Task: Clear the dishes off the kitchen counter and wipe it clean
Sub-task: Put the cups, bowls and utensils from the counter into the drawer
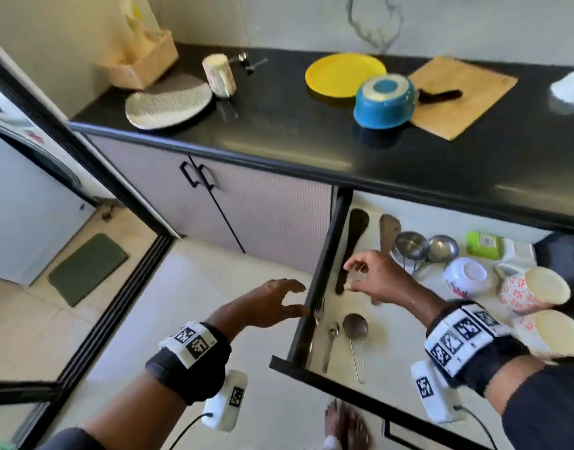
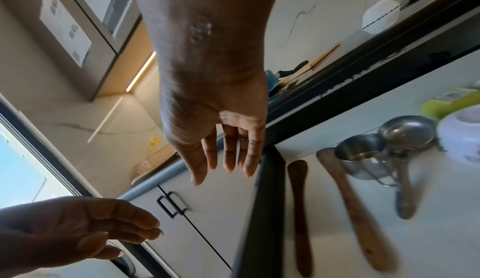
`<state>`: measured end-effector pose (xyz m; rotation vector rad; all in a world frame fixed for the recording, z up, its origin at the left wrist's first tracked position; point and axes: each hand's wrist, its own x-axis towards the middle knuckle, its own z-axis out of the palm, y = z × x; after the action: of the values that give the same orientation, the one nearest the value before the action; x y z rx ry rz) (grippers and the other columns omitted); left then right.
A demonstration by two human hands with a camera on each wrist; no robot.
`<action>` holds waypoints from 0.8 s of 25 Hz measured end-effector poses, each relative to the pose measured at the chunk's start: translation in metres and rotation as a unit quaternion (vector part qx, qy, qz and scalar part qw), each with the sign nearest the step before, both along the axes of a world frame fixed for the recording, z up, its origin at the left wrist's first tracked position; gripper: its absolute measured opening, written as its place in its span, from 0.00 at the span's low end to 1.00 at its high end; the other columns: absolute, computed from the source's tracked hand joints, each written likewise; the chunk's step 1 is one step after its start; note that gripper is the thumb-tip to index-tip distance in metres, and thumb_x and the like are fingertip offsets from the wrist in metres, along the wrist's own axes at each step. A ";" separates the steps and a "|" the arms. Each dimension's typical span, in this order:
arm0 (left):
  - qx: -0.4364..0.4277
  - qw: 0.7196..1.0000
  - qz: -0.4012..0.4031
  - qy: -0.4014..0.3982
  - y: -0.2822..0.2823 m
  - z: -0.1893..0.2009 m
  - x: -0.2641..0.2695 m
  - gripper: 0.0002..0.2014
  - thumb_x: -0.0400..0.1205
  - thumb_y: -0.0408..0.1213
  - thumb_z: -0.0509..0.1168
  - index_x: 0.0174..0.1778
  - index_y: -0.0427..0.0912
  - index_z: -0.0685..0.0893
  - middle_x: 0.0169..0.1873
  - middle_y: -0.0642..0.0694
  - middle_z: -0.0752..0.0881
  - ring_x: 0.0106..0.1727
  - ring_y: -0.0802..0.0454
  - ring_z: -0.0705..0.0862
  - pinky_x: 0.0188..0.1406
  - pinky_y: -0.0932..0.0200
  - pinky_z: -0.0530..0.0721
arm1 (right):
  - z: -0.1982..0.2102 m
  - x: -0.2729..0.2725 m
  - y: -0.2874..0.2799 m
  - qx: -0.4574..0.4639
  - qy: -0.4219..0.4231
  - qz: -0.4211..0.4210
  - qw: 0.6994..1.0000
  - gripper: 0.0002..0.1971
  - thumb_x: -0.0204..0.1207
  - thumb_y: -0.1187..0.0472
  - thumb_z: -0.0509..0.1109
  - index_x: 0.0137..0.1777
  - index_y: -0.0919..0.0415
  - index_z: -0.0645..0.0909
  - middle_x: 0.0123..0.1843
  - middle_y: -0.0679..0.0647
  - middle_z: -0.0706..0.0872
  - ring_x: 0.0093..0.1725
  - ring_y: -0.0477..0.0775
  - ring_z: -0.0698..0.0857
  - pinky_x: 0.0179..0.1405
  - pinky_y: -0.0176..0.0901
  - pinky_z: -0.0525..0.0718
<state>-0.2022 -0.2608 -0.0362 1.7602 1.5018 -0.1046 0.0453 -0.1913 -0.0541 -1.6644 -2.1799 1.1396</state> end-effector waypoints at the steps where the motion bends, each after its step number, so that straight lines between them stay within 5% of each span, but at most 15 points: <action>1: 0.023 1.000 0.011 -0.001 0.006 0.007 -0.010 0.28 0.83 0.55 0.65 0.77 0.47 0.73 0.74 0.49 0.76 0.74 0.53 0.73 0.73 0.60 0.69 | 0.006 -0.009 0.003 0.013 0.021 -0.009 1.000 0.16 0.68 0.54 0.82 0.55 0.48 0.84 0.51 0.43 0.83 0.51 0.46 0.84 0.41 0.35 0.81; 8: 0.166 0.980 0.105 -0.021 0.052 0.036 -0.125 0.19 0.82 0.52 0.68 0.67 0.50 0.80 0.62 0.53 0.83 0.63 0.55 0.80 0.56 0.64 0.74 | 0.063 -0.118 0.030 0.072 0.126 -0.024 0.989 0.11 0.71 0.52 0.80 0.51 0.49 0.84 0.47 0.44 0.85 0.46 0.41 0.84 0.42 0.31 0.80; 13: 0.208 0.971 0.116 -0.010 0.078 0.032 -0.244 0.16 0.81 0.53 0.67 0.64 0.55 0.79 0.58 0.61 0.82 0.60 0.56 0.81 0.58 0.56 0.80 | 0.078 -0.251 0.061 0.076 0.131 -0.052 0.987 0.09 0.70 0.54 0.81 0.45 0.52 0.85 0.42 0.48 0.88 0.42 0.45 0.86 0.38 0.34 0.83; 20: 0.273 0.955 0.115 -0.002 0.145 0.068 -0.392 0.16 0.82 0.50 0.67 0.65 0.52 0.79 0.61 0.57 0.83 0.63 0.55 0.81 0.60 0.56 0.80 | 0.124 -0.422 0.174 0.182 -0.037 -0.026 0.982 0.05 0.71 0.54 0.77 0.42 0.51 0.84 0.42 0.45 0.87 0.43 0.48 0.86 0.39 0.39 0.80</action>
<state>-0.5942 -0.1156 0.0321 1.9754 1.8411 0.4763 -0.3766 -0.0176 0.0696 -1.6083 -2.2080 0.6245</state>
